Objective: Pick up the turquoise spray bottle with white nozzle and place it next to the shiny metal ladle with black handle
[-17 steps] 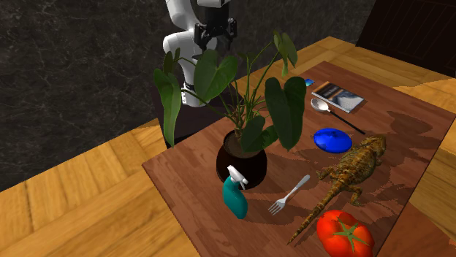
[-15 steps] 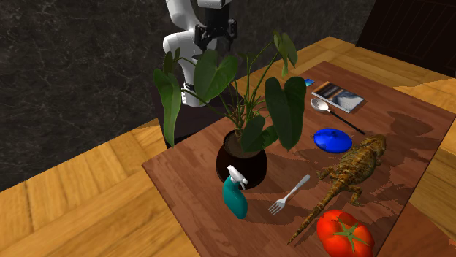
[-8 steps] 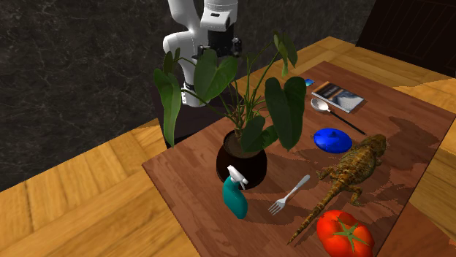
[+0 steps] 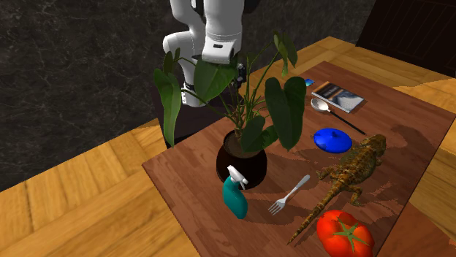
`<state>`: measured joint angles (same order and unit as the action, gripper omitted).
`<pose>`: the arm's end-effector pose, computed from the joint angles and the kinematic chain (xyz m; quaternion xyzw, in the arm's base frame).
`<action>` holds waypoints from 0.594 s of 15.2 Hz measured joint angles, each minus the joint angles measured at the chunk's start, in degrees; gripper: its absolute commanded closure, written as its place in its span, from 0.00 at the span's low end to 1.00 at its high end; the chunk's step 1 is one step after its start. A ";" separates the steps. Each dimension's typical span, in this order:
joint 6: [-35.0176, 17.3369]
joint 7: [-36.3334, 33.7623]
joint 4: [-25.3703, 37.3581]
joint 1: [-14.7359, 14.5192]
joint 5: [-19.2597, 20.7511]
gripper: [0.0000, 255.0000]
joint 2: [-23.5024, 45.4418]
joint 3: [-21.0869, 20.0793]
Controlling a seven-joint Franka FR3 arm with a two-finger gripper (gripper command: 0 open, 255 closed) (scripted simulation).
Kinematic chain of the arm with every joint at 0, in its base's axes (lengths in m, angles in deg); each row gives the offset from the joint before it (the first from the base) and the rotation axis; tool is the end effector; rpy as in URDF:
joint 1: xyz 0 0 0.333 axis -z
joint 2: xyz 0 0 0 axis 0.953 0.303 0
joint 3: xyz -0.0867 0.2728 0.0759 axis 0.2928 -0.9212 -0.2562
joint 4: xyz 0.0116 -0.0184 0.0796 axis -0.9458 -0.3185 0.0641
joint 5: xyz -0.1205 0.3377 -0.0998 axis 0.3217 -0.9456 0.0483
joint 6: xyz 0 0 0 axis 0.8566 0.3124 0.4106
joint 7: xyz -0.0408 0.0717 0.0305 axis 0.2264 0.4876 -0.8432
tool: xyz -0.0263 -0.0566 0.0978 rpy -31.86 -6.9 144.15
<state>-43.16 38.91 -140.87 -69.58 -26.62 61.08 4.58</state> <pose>0.4621 -0.0311 0.4812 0.9971 0.0742 -0.0132 0.0078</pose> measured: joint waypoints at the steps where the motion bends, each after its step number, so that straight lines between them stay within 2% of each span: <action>1: -0.67 0.54 1.47 0.20 -0.01 0.00 2.10 0.34; 9: -3.33 3.29 17.03 1.21 -1.06 0.00 19.78 1.60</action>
<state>-46.50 42.20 -123.84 -68.37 -27.68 80.86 6.18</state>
